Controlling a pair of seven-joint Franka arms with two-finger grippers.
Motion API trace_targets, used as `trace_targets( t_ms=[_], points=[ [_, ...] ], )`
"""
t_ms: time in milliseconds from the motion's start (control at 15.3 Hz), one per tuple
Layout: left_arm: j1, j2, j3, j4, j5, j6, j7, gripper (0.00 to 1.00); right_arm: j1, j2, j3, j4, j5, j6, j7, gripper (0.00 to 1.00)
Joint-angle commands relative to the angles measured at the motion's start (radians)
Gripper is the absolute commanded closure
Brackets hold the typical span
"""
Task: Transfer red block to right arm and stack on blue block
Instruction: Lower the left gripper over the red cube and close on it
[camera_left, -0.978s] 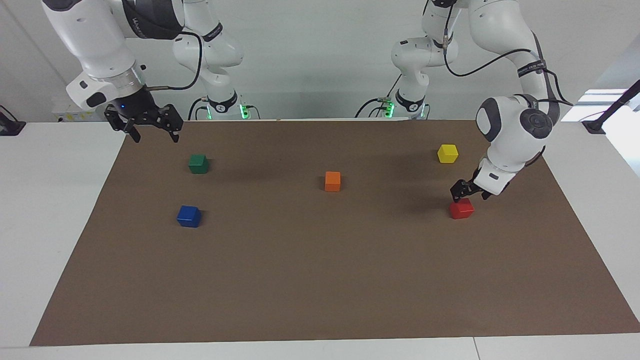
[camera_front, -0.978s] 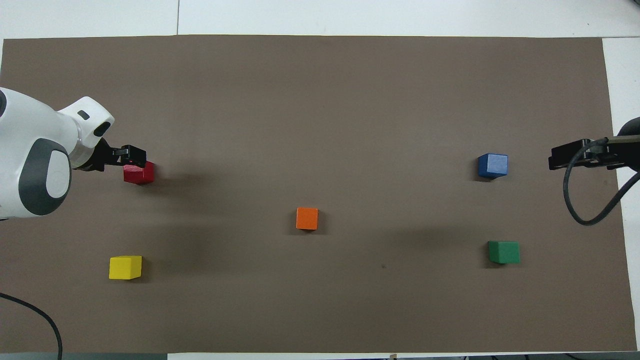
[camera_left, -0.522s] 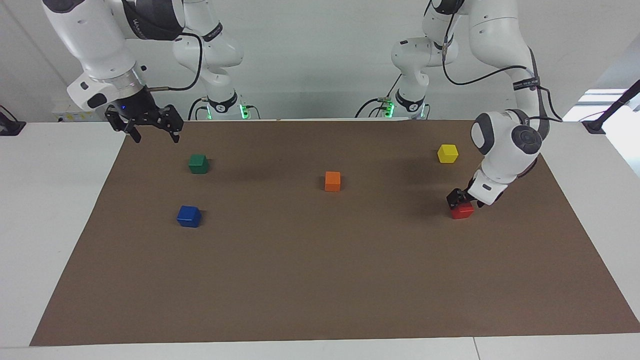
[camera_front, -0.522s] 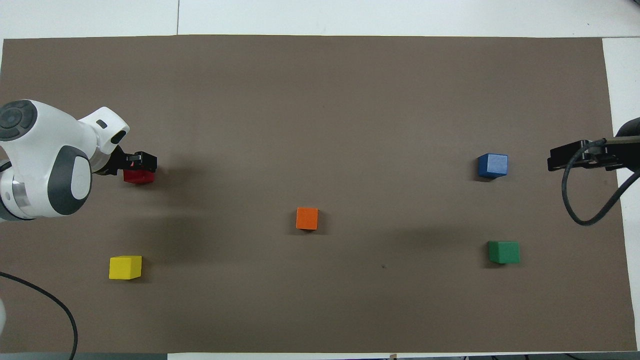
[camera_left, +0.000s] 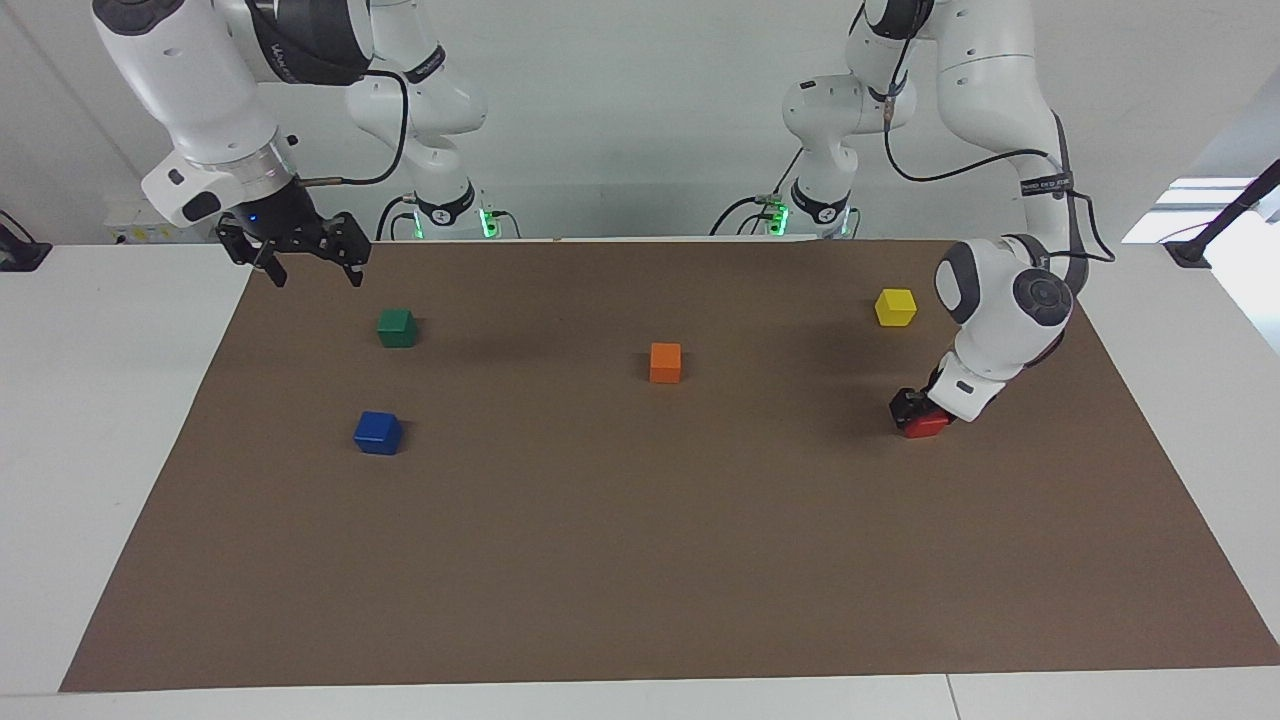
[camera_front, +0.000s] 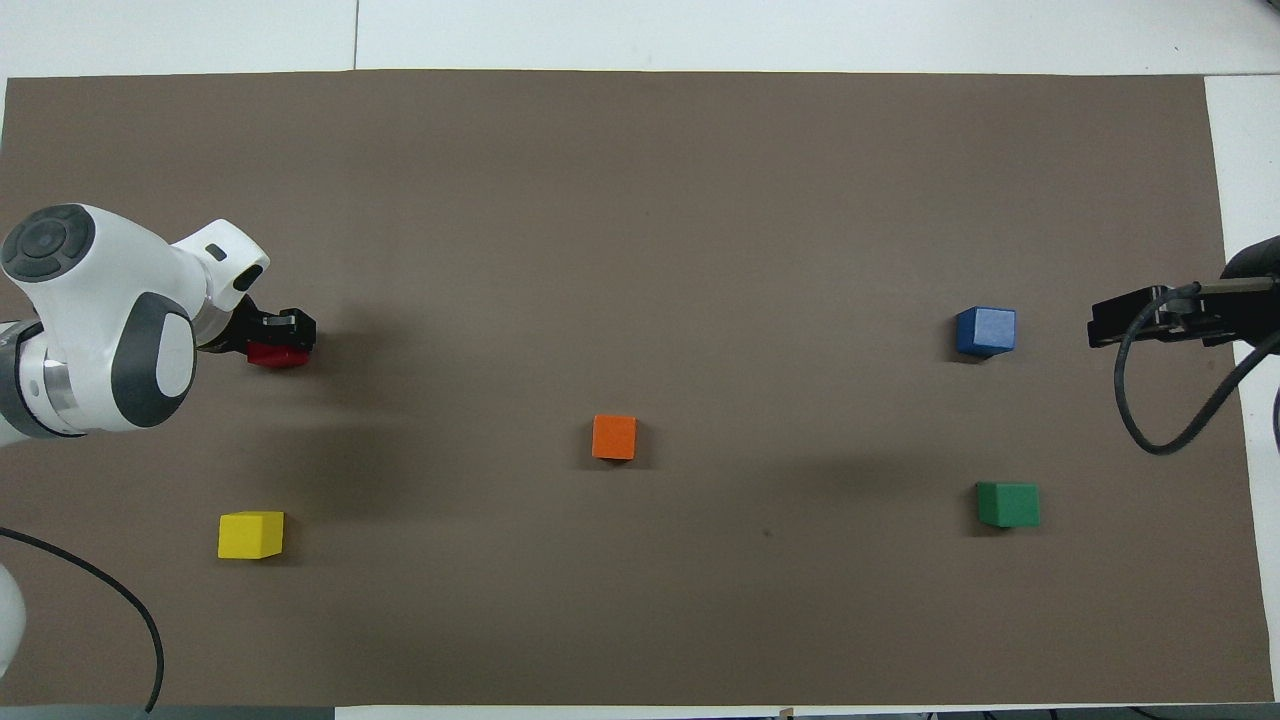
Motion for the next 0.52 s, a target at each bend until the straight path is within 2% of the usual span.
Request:
trace_targets(
  t_ms=[0,196,326,457],
  points=[
    [0.006,-0.024,0.005,0.001,0.009,-0.07,-0.03,1.0,-0.006,-0.027,0.007,-0.029,0.009,-0.001,-0.005,0.0],
    [0.003,-0.05,0.001,0.01,-0.017,-0.111,-0.243,1.0,-0.007,-0.027,0.007,-0.027,0.009,-0.002,-0.007,0.0],
    [-0.002,-0.08,-0.001,0.049,-0.121,-0.168,-0.379,1.0,-0.007,-0.026,0.007,-0.026,0.036,0.001,-0.008,0.0],
    [0.001,-0.106,0.001,0.114,-0.24,-0.285,-0.523,1.0,-0.011,-0.026,0.007,-0.023,0.068,0.01,-0.018,0.0]
  ],
)
